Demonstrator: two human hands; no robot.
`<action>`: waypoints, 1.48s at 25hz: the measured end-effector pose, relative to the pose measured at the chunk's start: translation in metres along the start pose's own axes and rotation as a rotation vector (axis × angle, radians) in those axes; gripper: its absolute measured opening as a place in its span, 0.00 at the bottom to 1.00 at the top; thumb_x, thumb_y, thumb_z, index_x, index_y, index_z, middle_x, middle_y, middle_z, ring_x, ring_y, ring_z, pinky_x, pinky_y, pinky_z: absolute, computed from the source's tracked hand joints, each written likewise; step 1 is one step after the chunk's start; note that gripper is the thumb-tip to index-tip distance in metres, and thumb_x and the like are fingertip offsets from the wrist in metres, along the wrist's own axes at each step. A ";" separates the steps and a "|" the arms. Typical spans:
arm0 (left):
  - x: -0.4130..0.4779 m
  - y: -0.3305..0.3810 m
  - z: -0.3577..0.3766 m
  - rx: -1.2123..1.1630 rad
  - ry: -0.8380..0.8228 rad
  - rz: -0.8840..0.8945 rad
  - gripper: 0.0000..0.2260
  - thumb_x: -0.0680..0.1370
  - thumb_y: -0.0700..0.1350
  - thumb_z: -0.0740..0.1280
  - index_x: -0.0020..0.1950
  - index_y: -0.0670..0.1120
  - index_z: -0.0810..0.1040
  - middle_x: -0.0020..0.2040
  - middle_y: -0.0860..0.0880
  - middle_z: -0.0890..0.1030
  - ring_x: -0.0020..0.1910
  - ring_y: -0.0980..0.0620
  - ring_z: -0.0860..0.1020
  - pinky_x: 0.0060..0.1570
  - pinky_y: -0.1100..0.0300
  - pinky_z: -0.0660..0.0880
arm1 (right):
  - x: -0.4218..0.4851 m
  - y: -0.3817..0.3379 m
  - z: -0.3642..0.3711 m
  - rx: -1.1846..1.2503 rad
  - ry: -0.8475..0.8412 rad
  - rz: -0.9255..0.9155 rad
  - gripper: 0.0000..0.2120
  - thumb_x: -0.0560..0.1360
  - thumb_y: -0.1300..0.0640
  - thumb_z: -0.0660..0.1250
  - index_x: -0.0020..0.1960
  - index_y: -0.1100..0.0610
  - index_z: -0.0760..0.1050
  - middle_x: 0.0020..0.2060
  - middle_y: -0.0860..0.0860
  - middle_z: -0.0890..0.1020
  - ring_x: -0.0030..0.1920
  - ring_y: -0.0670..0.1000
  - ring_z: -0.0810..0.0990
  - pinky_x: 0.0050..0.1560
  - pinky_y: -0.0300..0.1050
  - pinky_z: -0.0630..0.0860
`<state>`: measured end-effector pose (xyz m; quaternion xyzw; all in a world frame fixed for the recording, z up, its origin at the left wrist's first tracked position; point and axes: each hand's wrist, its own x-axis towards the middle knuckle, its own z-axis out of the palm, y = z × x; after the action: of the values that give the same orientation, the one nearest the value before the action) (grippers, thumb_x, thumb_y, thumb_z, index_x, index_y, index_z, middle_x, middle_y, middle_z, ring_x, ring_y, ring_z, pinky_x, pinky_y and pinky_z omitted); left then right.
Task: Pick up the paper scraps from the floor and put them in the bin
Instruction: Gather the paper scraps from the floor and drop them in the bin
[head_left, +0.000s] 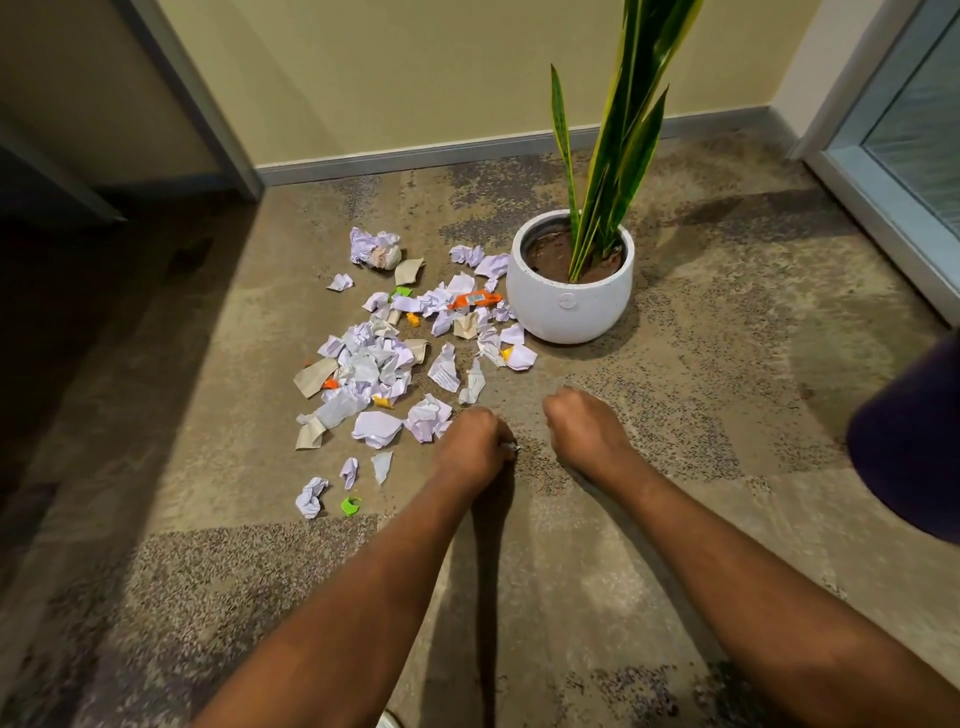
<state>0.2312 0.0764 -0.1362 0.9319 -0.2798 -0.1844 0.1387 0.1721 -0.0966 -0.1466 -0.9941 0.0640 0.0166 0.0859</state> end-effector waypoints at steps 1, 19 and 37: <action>0.000 0.000 0.000 0.011 0.009 0.004 0.09 0.82 0.47 0.72 0.60 0.49 0.88 0.58 0.47 0.82 0.56 0.48 0.80 0.54 0.51 0.81 | 0.001 0.000 0.000 -0.009 -0.003 -0.011 0.07 0.79 0.69 0.66 0.47 0.59 0.78 0.43 0.55 0.79 0.39 0.55 0.74 0.38 0.49 0.68; -0.006 0.011 0.012 -0.042 0.034 -0.157 0.07 0.83 0.42 0.68 0.55 0.46 0.87 0.51 0.45 0.85 0.50 0.47 0.83 0.51 0.52 0.82 | -0.037 0.023 -0.037 1.235 0.030 0.692 0.05 0.79 0.62 0.70 0.46 0.61 0.83 0.37 0.55 0.84 0.34 0.50 0.79 0.33 0.46 0.77; 0.016 0.318 -0.083 -1.192 0.154 0.272 0.06 0.79 0.45 0.76 0.51 0.44 0.88 0.43 0.45 0.89 0.39 0.54 0.84 0.41 0.58 0.84 | -0.146 0.155 -0.250 1.408 0.788 0.680 0.05 0.80 0.63 0.71 0.46 0.59 0.82 0.32 0.51 0.83 0.29 0.45 0.80 0.29 0.36 0.77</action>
<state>0.1286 -0.1761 0.0490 0.6605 -0.2340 -0.2221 0.6779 0.0125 -0.2734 0.0801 -0.5707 0.3772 -0.3467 0.6417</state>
